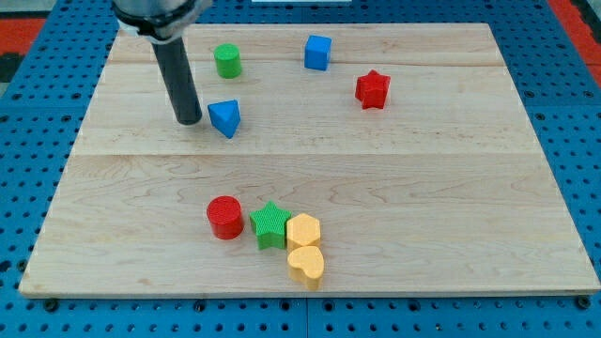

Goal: Move the blue triangle left to the red circle

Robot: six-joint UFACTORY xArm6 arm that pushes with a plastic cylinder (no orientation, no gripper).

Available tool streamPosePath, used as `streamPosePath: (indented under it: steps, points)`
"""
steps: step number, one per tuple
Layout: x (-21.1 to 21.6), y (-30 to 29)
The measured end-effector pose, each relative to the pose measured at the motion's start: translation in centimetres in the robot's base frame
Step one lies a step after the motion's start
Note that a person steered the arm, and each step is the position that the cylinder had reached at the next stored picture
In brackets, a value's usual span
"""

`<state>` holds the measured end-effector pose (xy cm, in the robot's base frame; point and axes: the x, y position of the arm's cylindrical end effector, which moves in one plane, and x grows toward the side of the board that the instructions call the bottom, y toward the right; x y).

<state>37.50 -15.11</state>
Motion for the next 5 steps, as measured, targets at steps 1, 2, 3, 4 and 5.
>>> streamPosePath:
  steps: [1,2,3,4,5]
  points:
    - [-1.8,1.5]
    - [-0.5,6.7]
    - [1.3,12.8]
    - [3.2,15.0]
    - [0.8,14.6]
